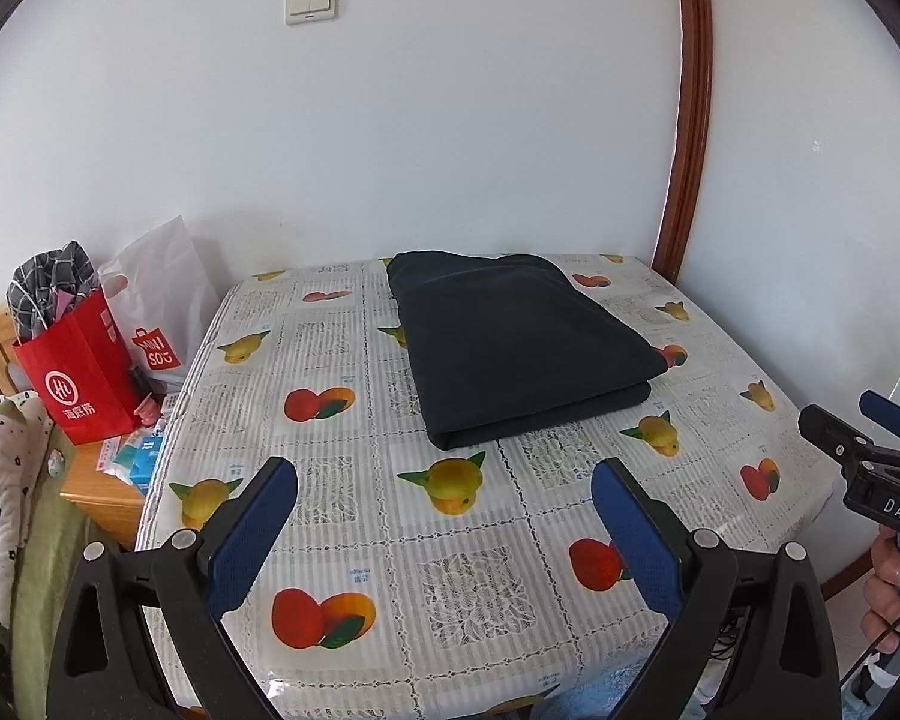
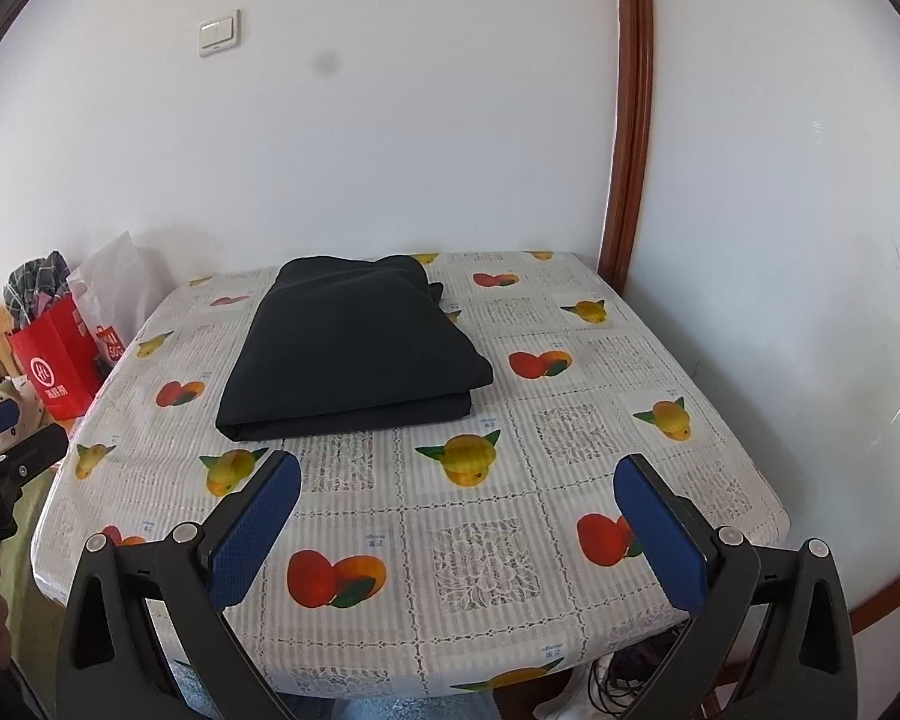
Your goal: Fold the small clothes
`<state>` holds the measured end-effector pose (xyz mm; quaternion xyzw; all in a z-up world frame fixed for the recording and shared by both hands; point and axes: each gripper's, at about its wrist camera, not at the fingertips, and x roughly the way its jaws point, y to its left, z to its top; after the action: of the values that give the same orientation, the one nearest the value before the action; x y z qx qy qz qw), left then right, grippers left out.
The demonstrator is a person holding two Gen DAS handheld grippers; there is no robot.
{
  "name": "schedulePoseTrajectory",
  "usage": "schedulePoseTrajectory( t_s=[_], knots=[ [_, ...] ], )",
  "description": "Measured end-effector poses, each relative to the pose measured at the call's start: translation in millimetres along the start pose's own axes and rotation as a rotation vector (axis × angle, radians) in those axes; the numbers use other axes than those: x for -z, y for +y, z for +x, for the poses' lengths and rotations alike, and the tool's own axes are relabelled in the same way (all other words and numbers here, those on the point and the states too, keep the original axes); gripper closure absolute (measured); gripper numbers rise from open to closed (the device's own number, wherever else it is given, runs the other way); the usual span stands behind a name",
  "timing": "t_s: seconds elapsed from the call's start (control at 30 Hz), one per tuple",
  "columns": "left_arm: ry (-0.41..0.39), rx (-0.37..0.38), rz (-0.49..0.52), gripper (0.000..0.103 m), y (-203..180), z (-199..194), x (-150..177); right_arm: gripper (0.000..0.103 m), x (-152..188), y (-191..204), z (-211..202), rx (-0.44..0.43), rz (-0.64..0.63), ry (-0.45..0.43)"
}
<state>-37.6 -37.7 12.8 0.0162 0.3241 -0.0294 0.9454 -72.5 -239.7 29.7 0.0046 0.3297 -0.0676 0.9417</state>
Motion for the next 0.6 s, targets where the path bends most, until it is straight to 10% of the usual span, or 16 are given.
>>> schedulePoseTrajectory(
  t_s=[0.6],
  knots=[
    [-0.005, 0.001, 0.013, 0.004, -8.9, -1.9, 3.6, 0.0, 8.9, -3.8, -9.7, 0.027, 0.003, -0.02]
  ],
)
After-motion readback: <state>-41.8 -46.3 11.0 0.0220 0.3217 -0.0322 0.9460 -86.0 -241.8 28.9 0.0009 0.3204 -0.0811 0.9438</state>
